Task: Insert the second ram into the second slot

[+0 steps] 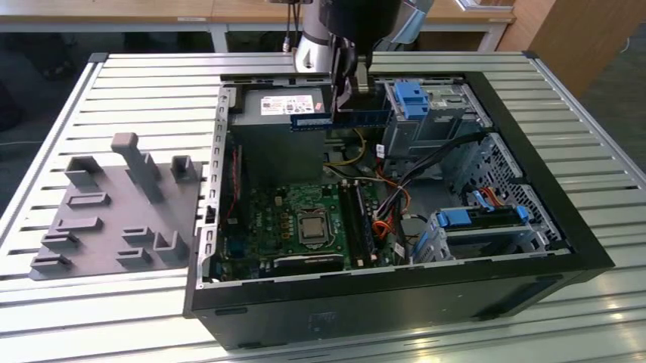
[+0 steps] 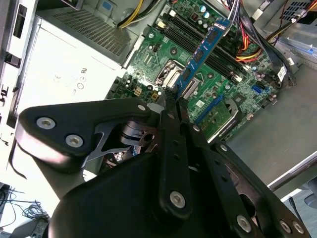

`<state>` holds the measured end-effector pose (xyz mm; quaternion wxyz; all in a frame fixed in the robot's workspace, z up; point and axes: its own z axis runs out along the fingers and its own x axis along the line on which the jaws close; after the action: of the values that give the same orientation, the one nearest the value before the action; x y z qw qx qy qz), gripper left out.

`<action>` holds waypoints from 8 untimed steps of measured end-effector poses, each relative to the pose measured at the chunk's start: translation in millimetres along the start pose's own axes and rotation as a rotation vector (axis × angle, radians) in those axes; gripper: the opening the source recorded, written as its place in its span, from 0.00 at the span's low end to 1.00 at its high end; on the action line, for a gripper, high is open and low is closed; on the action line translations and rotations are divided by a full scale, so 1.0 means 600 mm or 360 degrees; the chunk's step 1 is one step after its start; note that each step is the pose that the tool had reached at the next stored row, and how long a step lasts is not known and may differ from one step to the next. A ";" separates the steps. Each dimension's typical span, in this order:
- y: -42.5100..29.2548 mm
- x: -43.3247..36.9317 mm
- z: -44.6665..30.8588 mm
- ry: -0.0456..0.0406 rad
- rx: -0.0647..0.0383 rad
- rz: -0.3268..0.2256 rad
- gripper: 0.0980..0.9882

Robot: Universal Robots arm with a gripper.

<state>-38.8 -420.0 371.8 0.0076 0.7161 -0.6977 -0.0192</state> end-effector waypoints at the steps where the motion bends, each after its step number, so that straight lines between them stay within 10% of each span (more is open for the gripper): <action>1: 0.000 0.000 0.000 0.0000 0.0000 0.0000 0.04; 8: 0.000 0.012 0.000 0.0000 0.0000 0.0000 0.04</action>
<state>-38.8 -427.0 371.8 0.0076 0.7161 -0.6977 -0.0192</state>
